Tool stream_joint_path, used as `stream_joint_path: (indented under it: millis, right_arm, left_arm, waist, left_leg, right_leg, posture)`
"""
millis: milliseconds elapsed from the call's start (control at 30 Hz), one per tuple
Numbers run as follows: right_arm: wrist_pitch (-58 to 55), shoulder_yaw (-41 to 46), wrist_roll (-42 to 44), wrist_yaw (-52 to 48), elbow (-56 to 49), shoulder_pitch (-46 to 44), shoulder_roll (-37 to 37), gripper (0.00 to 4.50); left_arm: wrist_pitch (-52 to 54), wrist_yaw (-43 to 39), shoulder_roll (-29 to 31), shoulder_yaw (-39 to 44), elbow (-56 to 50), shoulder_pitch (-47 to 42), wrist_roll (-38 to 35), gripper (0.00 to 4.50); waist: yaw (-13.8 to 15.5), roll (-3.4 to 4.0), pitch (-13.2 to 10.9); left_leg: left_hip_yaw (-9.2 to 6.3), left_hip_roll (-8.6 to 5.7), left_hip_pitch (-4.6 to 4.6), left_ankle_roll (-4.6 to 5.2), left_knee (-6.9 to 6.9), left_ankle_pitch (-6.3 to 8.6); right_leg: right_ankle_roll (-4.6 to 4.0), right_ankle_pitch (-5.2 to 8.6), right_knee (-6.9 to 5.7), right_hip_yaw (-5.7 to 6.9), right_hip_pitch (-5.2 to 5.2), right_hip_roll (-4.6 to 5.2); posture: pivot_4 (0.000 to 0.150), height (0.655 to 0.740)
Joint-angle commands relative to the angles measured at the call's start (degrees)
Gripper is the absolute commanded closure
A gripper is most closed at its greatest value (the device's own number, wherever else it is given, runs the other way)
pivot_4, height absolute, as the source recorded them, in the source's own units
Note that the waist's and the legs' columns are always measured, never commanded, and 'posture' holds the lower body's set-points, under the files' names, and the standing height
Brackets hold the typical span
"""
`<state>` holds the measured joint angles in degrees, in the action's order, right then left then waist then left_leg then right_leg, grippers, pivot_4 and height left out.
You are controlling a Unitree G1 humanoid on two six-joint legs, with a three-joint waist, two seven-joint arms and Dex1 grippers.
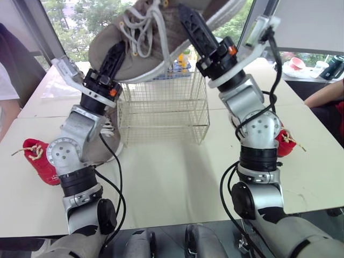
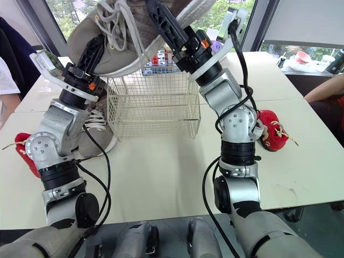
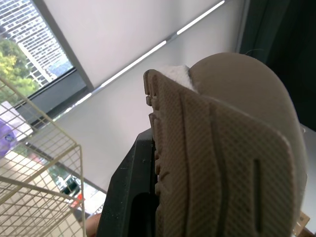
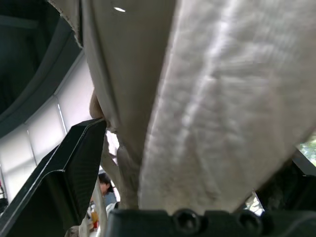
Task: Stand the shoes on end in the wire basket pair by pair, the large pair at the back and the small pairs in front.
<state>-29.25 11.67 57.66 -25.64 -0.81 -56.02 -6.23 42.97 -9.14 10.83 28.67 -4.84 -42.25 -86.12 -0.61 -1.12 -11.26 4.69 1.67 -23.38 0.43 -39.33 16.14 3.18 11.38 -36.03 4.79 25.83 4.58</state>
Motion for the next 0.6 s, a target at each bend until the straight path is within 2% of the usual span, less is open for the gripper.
stream_joint_path:
  millis: [33,100,200,233,267,333,433,567,600]
  right_arm:
    - [1.0,1.2,1.2,0.0,-2.1,-2.3,0.5,0.30]
    - [0.4,0.9,1.6,-0.4,-3.0,-2.1,0.5,0.89]
    - [-0.5,0.5,2.1,-0.3,-4.3,-1.7,0.6,2.25]
    - [-0.7,0.4,2.3,-0.3,-4.7,-1.6,0.7,2.52]
    - [-1.2,0.3,2.7,-0.3,-5.2,-1.7,0.7,2.68]
    - [-2.0,0.1,3.3,-0.4,-6.0,-1.8,0.6,2.74]
    - [-2.7,0.4,3.7,-0.5,-6.6,-2.7,0.3,2.74]
    - [-3.1,1.9,3.7,-1.0,-5.3,-5.8,-1.7,2.74]
    - [-3.0,2.5,3.4,-1.6,-4.2,-7.7,-2.8,2.74]
  left_arm:
    - [-1.7,-1.0,0.8,-0.3,-2.5,0.2,-1.6,3.79]
    - [-2.0,-1.1,1.1,-0.5,-2.4,0.2,-1.6,3.79]
    - [-2.5,-1.3,1.3,-1.2,-2.3,0.5,-1.1,3.79]
    - [-2.7,-1.3,1.3,-1.5,-2.3,0.7,-0.9,3.79]
    - [-2.7,-1.0,1.5,-2.0,-2.3,1.1,0.1,3.79]
    - [-2.4,0.1,1.8,-2.9,-1.9,1.7,1.3,3.79]
    - [-1.3,-0.5,4.7,-5.4,-1.5,3.2,5.9,2.42]
    - [-0.4,0.0,8.1,-6.3,-4.8,3.7,6.6,0.37]
    - [0.4,0.1,10.0,-7.5,-6.7,3.9,8.4,0.12]
  waist:
    - [0.0,0.00,0.0]
    - [0.0,0.00,0.0]
    - [0.0,0.00,0.0]
    - [0.0,0.00,0.0]
    - [0.0,0.00,0.0]
    - [0.0,0.00,0.0]
    - [0.0,0.00,0.0]
    - [-0.1,0.01,0.0]
    - [-0.1,0.02,0.0]
  left_leg:
    - [0.00,0.00,0.00,0.00,0.00,0.00]
    - [0.00,0.01,0.00,0.00,0.01,0.00]
    - [0.00,0.01,0.00,0.00,0.01,0.00]
    - [0.00,0.01,0.00,0.00,0.01,0.00]
    - [0.00,0.01,0.00,0.00,0.01,0.00]
    - [0.00,0.01,0.00,0.00,0.01,0.00]
    - [0.00,0.00,0.00,0.00,0.01,0.00]
    - [0.00,0.01,-0.01,0.00,0.03,0.00]
    - [0.00,0.02,-0.02,0.00,0.03,0.00]
  right_leg:
    - [0.00,0.00,0.00,0.00,0.00,0.00]
    - [0.00,0.00,0.00,0.00,0.00,0.00]
    - [0.00,0.00,0.01,0.01,0.00,0.00]
    - [0.00,0.00,0.01,0.00,0.00,0.00]
    - [0.00,0.00,0.01,0.00,0.00,-0.01]
    - [0.00,0.00,0.01,0.00,0.00,0.00]
    - [0.00,0.00,0.01,0.01,0.00,0.00]
    - [0.00,0.00,0.01,0.00,0.02,-0.01]
    - [0.00,0.00,0.01,0.00,0.05,-0.01]
  posture:
    - [0.150,0.7400]
    - [0.150,0.7400]
    - [0.150,0.7400]
    - [0.150,0.7400]
    - [0.150,0.7400]
    - [0.150,0.7400]
    - [0.150,0.7400]
    - [0.150,0.7400]
    - [0.150,0.7400]
